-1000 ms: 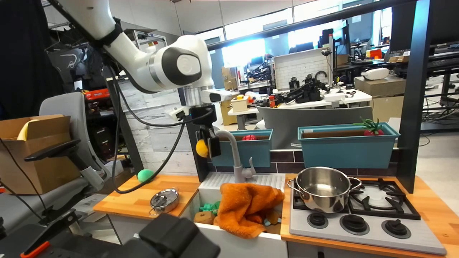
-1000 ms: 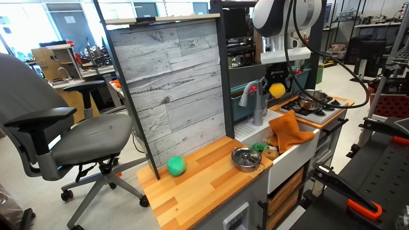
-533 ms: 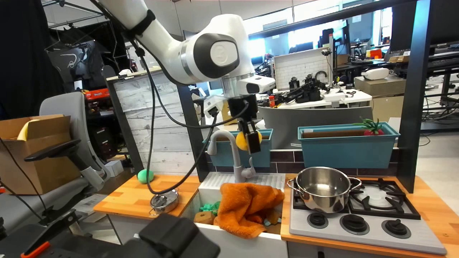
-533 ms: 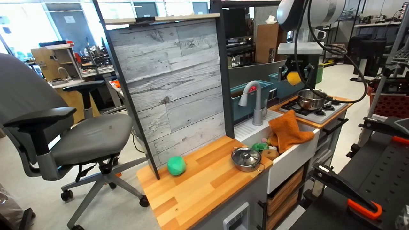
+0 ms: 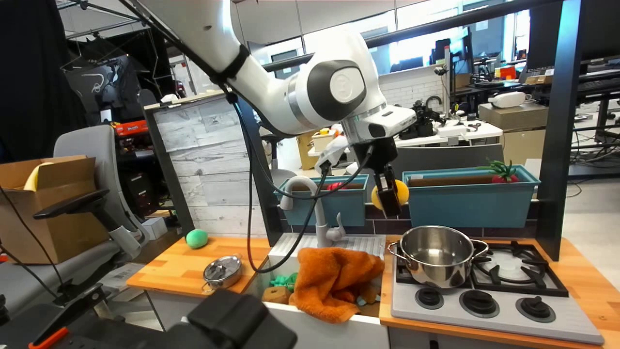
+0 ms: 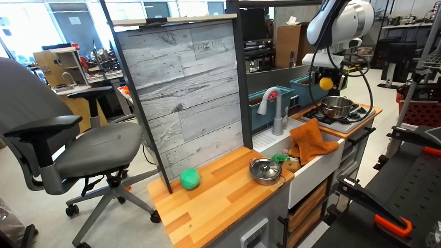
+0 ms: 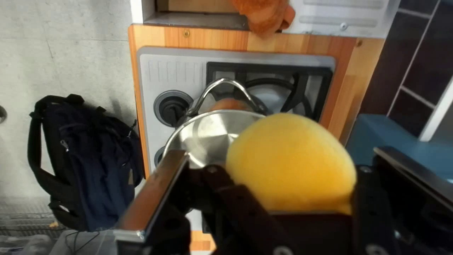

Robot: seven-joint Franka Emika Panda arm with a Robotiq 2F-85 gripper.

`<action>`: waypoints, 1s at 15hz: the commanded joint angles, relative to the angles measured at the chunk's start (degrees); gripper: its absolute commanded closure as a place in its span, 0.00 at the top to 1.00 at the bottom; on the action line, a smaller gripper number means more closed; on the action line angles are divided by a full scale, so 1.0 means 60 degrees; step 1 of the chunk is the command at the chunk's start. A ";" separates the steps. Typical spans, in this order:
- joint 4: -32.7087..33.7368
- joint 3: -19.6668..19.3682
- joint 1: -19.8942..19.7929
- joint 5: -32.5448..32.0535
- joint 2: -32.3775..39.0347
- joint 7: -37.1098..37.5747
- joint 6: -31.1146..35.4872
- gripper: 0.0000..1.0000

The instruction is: Put the orange plushy in the pot on the stove

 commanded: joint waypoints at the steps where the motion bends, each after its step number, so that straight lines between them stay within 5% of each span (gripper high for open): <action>1: 0.1490 -0.0635 0.0045 -0.0276 0.1359 0.2076 -0.0516 0.00; 4: 0.2233 -0.0990 -0.0496 -0.0480 0.2212 0.3313 -0.0842 0.00; 6: 0.2894 -0.1066 -0.0305 -0.0630 0.2498 0.4546 -0.1851 0.00; 8: 0.3429 -0.0722 -0.0711 -0.0628 0.2653 0.5008 -0.2297 0.00; 9: 0.3654 -0.0708 -0.0728 -0.0745 0.2700 0.5289 -0.2635 0.25; 15: 0.4684 -0.0406 -0.0903 -0.1190 0.2909 0.6160 -0.3144 0.63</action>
